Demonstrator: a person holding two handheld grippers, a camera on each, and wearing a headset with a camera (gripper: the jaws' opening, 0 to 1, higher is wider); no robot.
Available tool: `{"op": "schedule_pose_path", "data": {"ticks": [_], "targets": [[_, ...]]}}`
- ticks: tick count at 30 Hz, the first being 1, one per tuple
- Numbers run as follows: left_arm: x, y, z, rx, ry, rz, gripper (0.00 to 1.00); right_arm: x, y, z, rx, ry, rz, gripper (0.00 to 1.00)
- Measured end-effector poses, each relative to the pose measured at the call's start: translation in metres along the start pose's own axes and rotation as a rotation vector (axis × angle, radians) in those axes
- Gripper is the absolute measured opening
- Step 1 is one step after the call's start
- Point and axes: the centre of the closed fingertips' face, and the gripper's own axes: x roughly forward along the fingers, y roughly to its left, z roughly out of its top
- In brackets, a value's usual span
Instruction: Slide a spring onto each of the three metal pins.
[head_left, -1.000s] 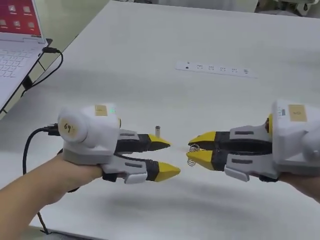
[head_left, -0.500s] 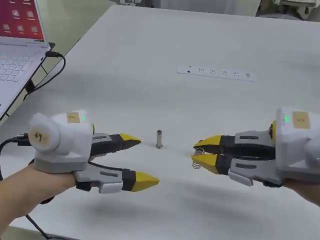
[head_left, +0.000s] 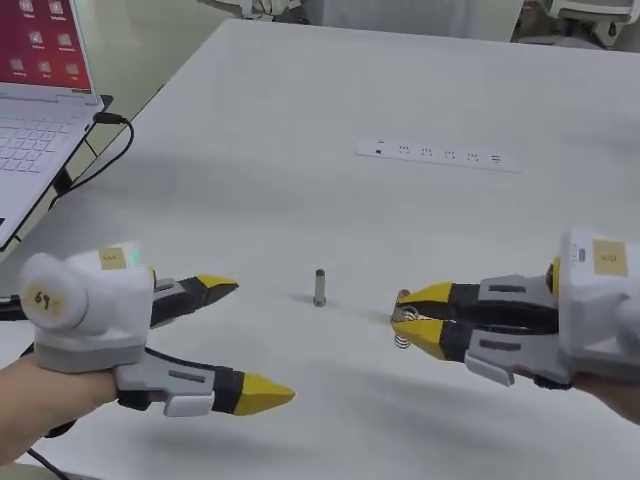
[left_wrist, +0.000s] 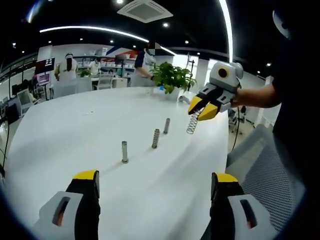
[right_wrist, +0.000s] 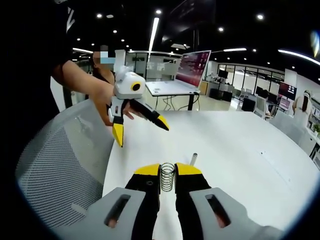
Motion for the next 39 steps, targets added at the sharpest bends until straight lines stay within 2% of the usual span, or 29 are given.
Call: {"op": "schedule_pose_path", "data": {"ticks": [4, 15, 19, 27, 39], "targets": [[-0.003, 0.006, -0.003, -0.019, -0.005, 0.029, 0.98, 0.001, 0.0, -0.001, 0.007, -0.007, -0.009, 0.08], [-0.009, 0.011, 0.002, -0.03, -0.02, 0.056, 0.98, 0.008, -0.006, -0.002, 0.008, 0.004, -0.035, 0.08], [-0.009, 0.013, 0.004, -0.032, -0.033, 0.067, 0.98, 0.013, -0.013, -0.001, -0.004, 0.011, -0.041, 0.08], [-0.01, 0.016, 0.001, -0.035, -0.034, 0.07, 0.98, 0.025, -0.026, 0.006, -0.012, 0.009, -0.045, 0.08], [-0.009, 0.017, 0.004, -0.038, -0.046, 0.072, 0.98, 0.049, -0.033, 0.024, -0.008, 0.004, -0.057, 0.08]]}}
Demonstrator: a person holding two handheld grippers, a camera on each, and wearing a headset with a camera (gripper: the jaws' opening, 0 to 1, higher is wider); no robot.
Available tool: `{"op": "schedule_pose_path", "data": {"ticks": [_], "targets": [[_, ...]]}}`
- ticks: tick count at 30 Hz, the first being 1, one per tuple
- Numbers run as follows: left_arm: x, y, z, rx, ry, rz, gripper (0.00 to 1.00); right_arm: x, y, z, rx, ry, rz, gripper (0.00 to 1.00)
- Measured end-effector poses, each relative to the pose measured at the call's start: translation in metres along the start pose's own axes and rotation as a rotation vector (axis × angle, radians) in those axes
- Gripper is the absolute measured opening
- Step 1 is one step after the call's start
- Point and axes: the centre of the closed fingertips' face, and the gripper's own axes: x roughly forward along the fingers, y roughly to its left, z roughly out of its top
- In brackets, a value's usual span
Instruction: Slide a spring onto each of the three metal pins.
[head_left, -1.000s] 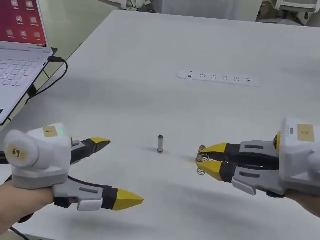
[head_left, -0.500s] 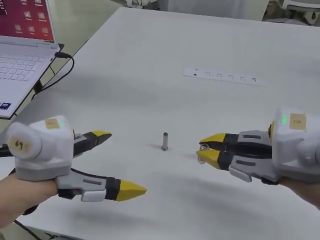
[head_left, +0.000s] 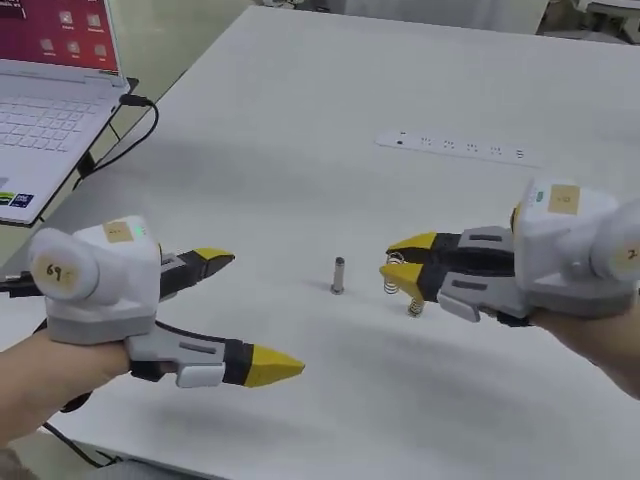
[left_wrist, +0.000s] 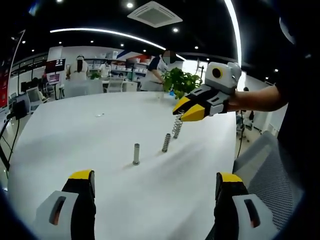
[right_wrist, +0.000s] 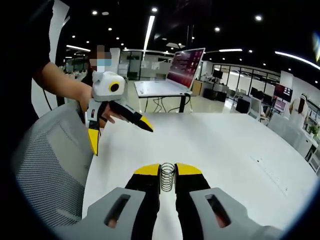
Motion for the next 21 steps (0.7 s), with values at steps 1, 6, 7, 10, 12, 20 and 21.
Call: {"op": "schedule_pose_path", "data": {"ticks": [1, 6, 7, 10, 12, 20, 21], "targets": [[0.0, 0.0, -0.001, -0.002, 0.003, -0.001, 0.98, 0.003, -0.001, 0.003, 0.015, -0.011, -0.002, 0.08], [-0.002, 0.0, -0.004, -0.002, 0.005, 0.001, 0.98, 0.015, -0.009, 0.008, 0.041, -0.017, -0.018, 0.08], [-0.002, 0.001, -0.004, -0.004, 0.005, 0.002, 0.98, 0.016, -0.011, 0.009, 0.058, -0.022, -0.02, 0.08], [-0.004, 0.002, -0.004, -0.008, 0.002, 0.005, 0.98, 0.021, -0.016, 0.012, 0.107, -0.042, -0.025, 0.08], [-0.004, 0.003, -0.004, -0.009, 0.003, 0.008, 0.98, 0.026, -0.019, 0.011, 0.104, -0.035, -0.031, 0.08], [-0.005, 0.002, -0.005, -0.004, 0.009, 0.005, 0.97, 0.044, -0.028, 0.005, 0.122, -0.006, -0.027, 0.08], [-0.005, 0.002, -0.005, -0.005, 0.009, 0.006, 0.97, 0.046, -0.029, 0.005, 0.124, -0.004, -0.026, 0.08]]}}
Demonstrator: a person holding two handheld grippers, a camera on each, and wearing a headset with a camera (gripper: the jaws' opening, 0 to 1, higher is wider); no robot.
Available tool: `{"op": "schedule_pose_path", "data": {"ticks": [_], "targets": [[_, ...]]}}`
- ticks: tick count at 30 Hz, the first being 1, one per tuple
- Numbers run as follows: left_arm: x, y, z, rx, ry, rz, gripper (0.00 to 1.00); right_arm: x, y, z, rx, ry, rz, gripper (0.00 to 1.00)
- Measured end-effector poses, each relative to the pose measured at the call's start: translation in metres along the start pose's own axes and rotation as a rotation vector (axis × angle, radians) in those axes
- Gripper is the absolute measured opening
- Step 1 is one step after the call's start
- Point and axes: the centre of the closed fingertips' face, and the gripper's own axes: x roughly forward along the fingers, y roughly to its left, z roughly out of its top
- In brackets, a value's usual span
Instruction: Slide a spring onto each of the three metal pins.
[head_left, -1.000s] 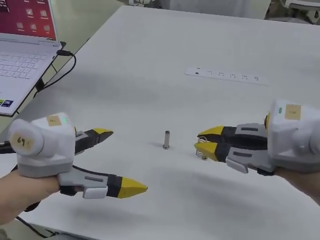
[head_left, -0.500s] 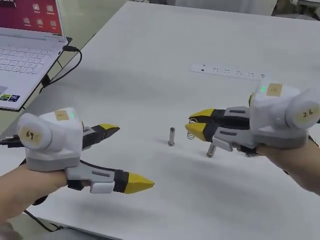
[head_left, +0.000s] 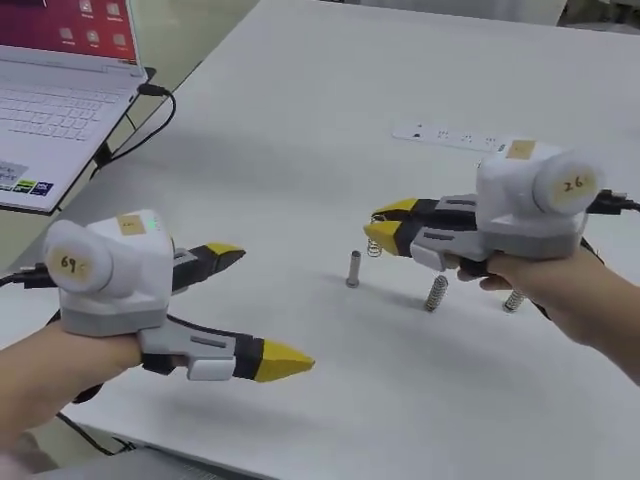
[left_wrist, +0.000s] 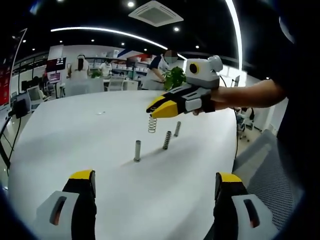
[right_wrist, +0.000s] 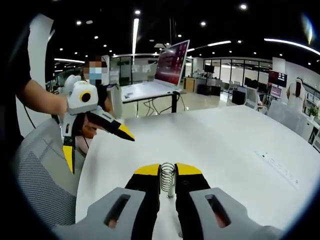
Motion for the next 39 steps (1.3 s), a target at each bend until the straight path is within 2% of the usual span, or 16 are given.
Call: {"op": "schedule_pose_path", "data": {"ticks": [11, 14, 16, 19, 24, 39], "targets": [[-0.003, 0.001, 0.002, -0.004, -0.011, 0.006, 0.97, 0.015, -0.002, 0.0, 0.039, 0.001, 0.008, 0.08], [-0.003, 0.0, 0.004, -0.016, -0.02, 0.005, 0.97, 0.017, -0.005, -0.003, 0.075, 0.0, 0.002, 0.08], [-0.003, 0.001, 0.004, -0.013, -0.019, 0.007, 0.97, 0.018, -0.007, -0.003, 0.139, -0.023, -0.002, 0.08], [-0.004, 0.001, 0.004, -0.012, -0.018, 0.006, 0.97, 0.017, -0.012, -0.004, 0.171, -0.033, -0.017, 0.08], [-0.004, 0.002, 0.004, -0.013, -0.015, 0.008, 0.97, 0.018, -0.015, -0.01, 0.174, -0.019, -0.023, 0.08], [-0.008, 0.004, 0.001, -0.026, -0.017, 0.013, 0.97, 0.026, -0.012, -0.014, 0.178, -0.009, -0.011, 0.08]]}}
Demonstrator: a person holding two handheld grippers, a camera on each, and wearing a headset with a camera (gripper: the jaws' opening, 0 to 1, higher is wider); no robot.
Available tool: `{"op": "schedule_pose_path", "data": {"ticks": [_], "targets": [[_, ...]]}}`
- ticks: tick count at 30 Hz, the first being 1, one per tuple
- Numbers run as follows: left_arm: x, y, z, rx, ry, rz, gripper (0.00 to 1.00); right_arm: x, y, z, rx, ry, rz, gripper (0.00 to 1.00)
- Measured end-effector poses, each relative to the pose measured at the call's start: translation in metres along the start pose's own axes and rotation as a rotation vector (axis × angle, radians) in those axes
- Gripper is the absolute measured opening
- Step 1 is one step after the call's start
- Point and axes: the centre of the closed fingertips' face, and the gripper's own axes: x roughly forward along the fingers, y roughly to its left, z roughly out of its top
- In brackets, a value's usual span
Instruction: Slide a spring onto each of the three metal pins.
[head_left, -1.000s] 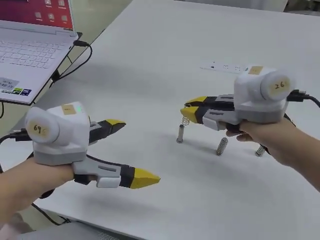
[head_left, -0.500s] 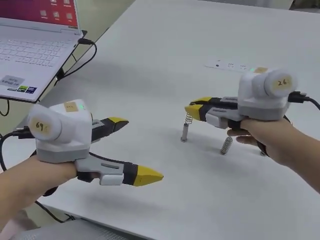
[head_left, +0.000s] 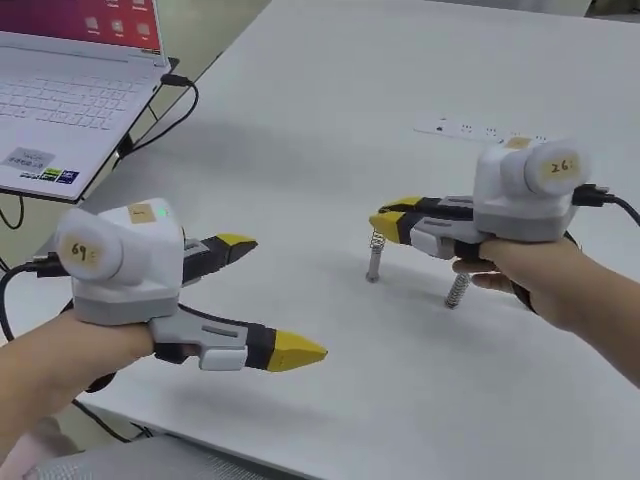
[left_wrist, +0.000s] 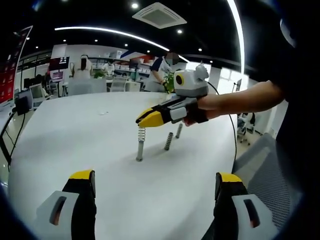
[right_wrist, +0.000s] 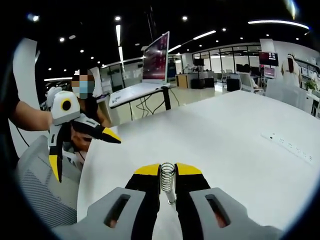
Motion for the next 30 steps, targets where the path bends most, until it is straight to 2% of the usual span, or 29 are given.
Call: {"op": "schedule_pose_path", "data": {"ticks": [16, 25, 30], "targets": [[0.0, -0.002, -0.003, -0.003, 0.007, -0.003, 0.96, 0.002, -0.001, -0.01, -0.01, 0.027, -0.001, 0.08], [-0.001, -0.003, -0.002, -0.003, 0.006, 0.0, 0.96, 0.005, 0.002, -0.02, -0.062, 0.057, 0.006, 0.08], [-0.001, -0.004, -0.003, -0.004, 0.008, 0.001, 0.96, 0.008, 0.002, -0.027, -0.124, 0.087, 0.01, 0.08]]}}
